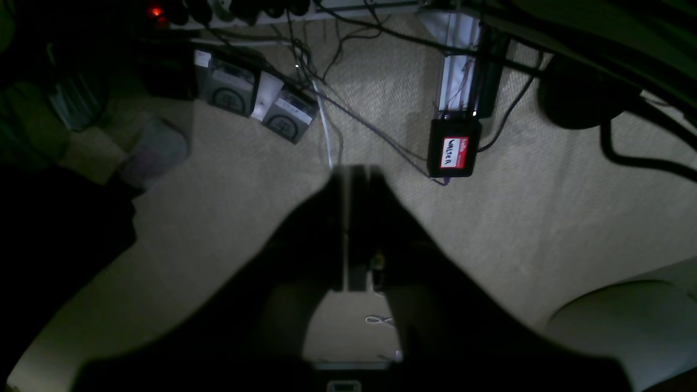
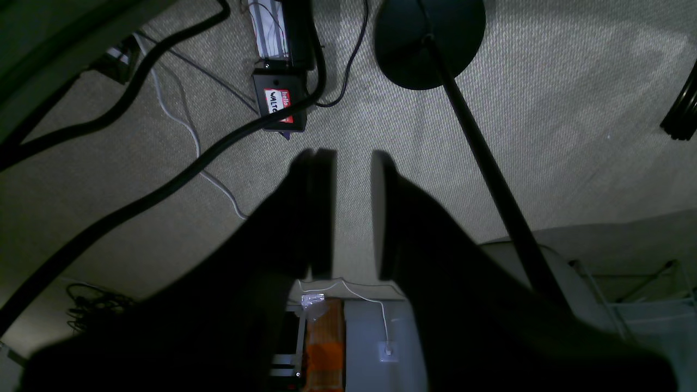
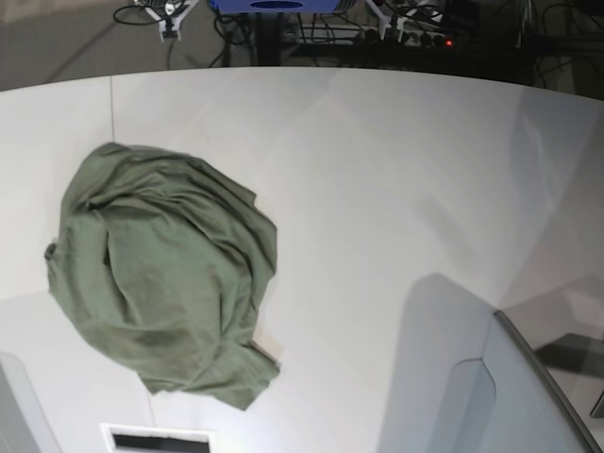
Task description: Layout the t-shirt on the table in an organized manner, then fold the t-shirt properly
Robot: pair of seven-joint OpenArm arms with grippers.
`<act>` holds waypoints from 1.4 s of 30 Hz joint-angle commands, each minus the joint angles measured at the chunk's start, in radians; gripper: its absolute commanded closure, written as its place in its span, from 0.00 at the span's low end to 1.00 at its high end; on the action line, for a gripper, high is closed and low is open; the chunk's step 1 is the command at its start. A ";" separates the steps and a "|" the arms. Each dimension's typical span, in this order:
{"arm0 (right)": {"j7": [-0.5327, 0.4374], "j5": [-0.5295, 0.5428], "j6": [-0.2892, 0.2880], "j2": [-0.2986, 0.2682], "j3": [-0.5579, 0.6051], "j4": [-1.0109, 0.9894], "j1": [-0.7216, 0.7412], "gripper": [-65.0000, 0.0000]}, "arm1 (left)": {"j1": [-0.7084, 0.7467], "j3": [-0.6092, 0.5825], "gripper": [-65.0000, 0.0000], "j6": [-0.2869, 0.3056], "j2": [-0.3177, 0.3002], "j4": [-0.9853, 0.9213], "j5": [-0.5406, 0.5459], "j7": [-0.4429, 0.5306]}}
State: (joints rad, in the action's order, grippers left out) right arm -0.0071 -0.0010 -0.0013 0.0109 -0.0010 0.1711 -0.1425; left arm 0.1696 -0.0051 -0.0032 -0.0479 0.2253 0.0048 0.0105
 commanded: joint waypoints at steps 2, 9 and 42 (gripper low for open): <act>0.000 0.002 -0.006 -0.002 0.002 0.005 -0.007 0.84 | 0.008 0.003 1.00 -0.004 -0.004 0.001 0.001 -0.002; 0.000 0.000 -0.006 -0.002 0.002 0.005 -0.019 0.99 | 0.015 -0.003 1.00 -0.004 -0.004 0.001 0.001 -0.002; 0.008 0.000 0.001 0.001 -0.004 0.752 -0.540 1.00 | 0.301 0.004 1.00 -0.004 -0.089 0.322 0.001 0.145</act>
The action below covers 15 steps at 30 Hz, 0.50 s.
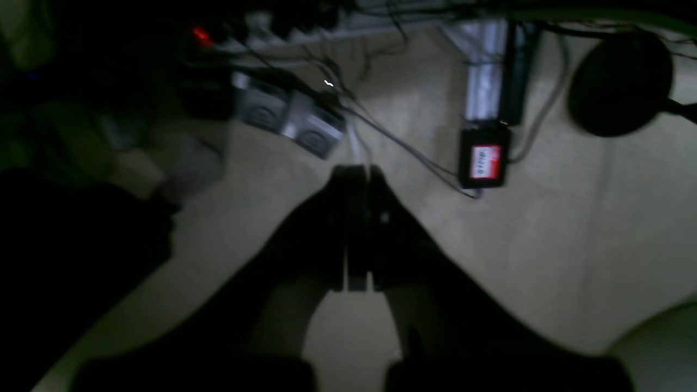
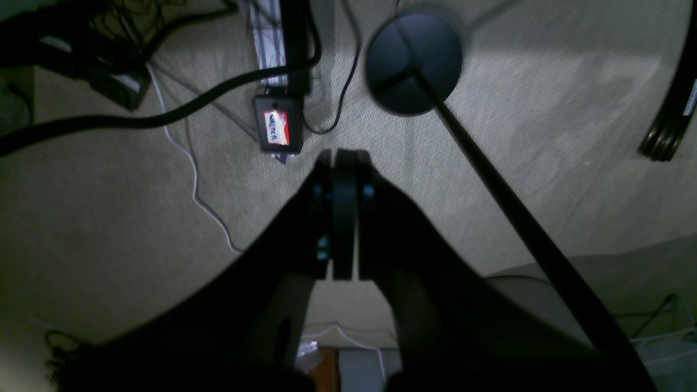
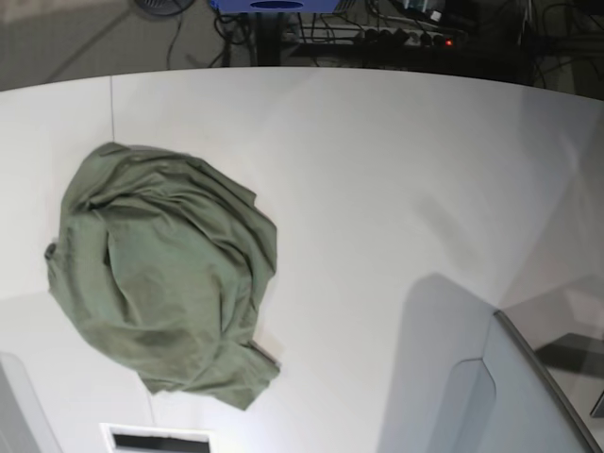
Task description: Layout the t-shirt on the table in an organized manner, then fold the t-shirt properly
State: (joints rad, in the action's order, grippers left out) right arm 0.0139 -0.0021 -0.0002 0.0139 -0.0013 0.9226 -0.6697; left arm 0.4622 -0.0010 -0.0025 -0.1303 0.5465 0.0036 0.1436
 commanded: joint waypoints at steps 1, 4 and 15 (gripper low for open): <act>-0.002 0.001 -0.001 -0.004 -0.004 0.063 -0.052 1.00 | 0.046 0.000 1.00 -0.004 -0.019 0.071 0.003 0.012; 0.076 0.001 -0.001 -0.004 -0.004 0.224 -0.140 1.00 | 0.165 0.002 1.00 -0.004 -0.036 0.258 0.003 0.011; 0.142 0.001 -0.001 -0.004 -0.006 0.906 -0.385 0.99 | 0.505 0.115 1.00 -0.004 -0.101 0.990 0.138 0.009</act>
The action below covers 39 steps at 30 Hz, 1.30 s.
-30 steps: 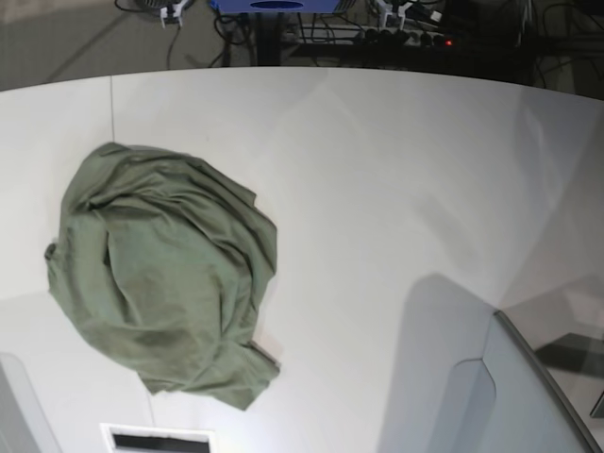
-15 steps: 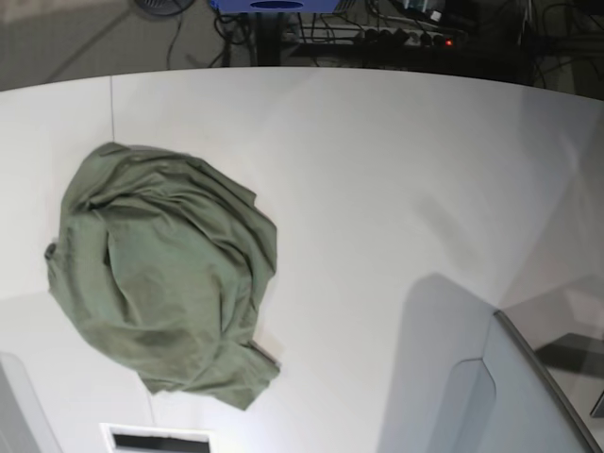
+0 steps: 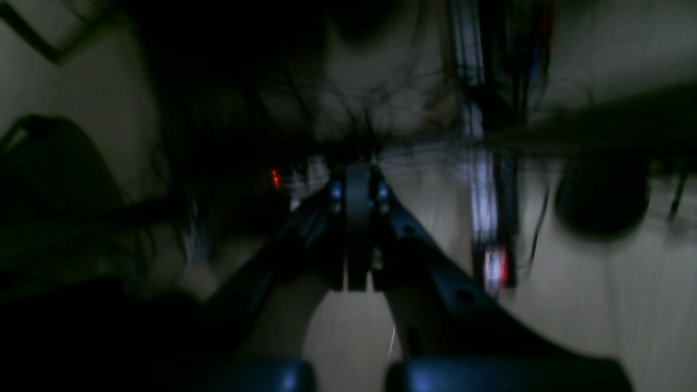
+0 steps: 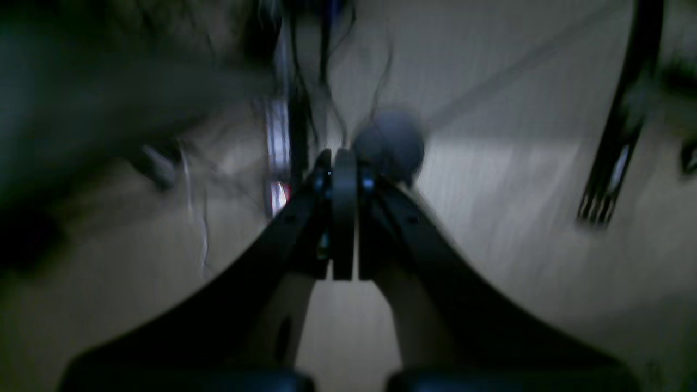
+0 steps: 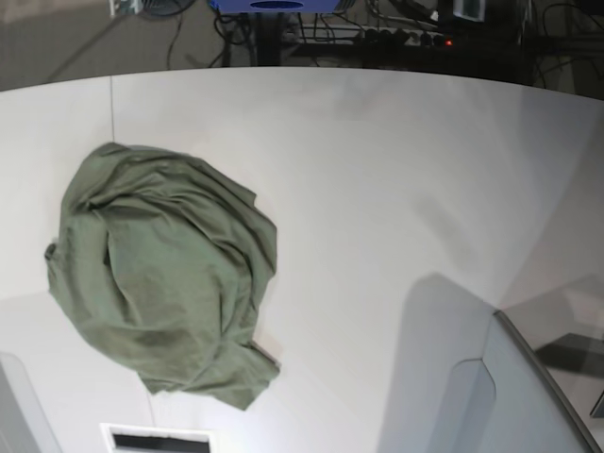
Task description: Layout the t-shirt on the table in an organized manner, then fold the t-shirt properly
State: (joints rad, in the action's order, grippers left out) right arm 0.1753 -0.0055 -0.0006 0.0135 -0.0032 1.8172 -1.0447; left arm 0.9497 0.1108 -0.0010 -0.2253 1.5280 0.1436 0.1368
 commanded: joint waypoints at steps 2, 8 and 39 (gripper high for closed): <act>-0.018 0.006 0.000 -0.005 -0.030 0.106 0.005 0.99 | 0.036 0.046 1.00 -0.006 -0.006 0.130 0.052 0.013; 0.128 0.008 -0.006 -0.001 -0.114 0.192 0.215 0.68 | -0.018 0.092 1.00 -0.004 -0.006 0.317 0.083 0.007; 0.545 0.259 -0.378 -0.237 -0.587 -0.716 1.319 0.30 | -0.538 0.094 1.00 0.054 0.036 0.289 0.092 -0.550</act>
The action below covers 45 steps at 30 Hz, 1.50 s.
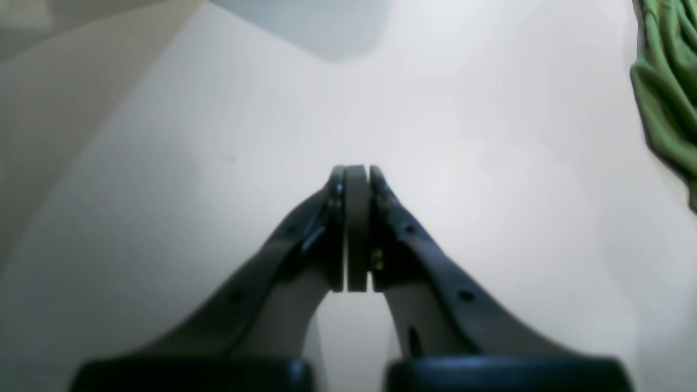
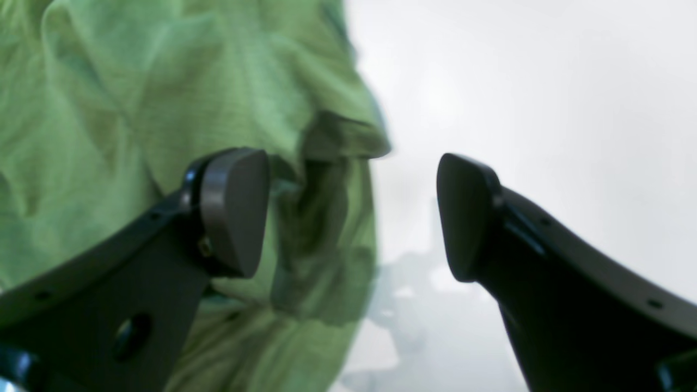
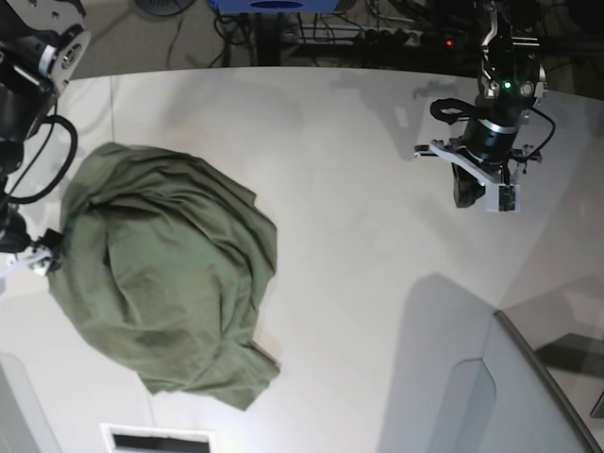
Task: Layout the t-shirt on the table in an organized manner, then fold the t-shirt properly
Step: 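Lower the right gripper onto the green t-shirt heap and grasp cloth, then drag the grasped cloth with the right gripper across the shirt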
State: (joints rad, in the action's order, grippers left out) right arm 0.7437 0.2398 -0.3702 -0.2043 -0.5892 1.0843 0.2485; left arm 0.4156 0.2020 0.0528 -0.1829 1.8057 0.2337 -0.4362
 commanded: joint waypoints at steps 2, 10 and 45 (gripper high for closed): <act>-0.022 0.014 -0.016 -0.011 -0.001 0.012 0.030 0.30 | -0.007 -0.005 1.00 0.000 -0.013 0.006 0.002 0.023; -0.023 0.016 -0.016 0.033 -0.001 -0.019 0.053 0.45 | -0.024 -0.003 0.73 0.000 -0.062 -0.031 0.002 0.021; 0.112 0.019 0.000 0.319 0.737 0.538 -0.490 0.91 | -0.117 -0.006 0.73 0.000 -0.054 -0.156 -0.006 0.023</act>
State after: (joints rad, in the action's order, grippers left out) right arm 0.8803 0.2394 -0.3592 0.1104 0.1474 1.6028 -0.2588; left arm 0.3042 0.1925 0.0528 -0.2276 1.6341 0.2325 -0.4351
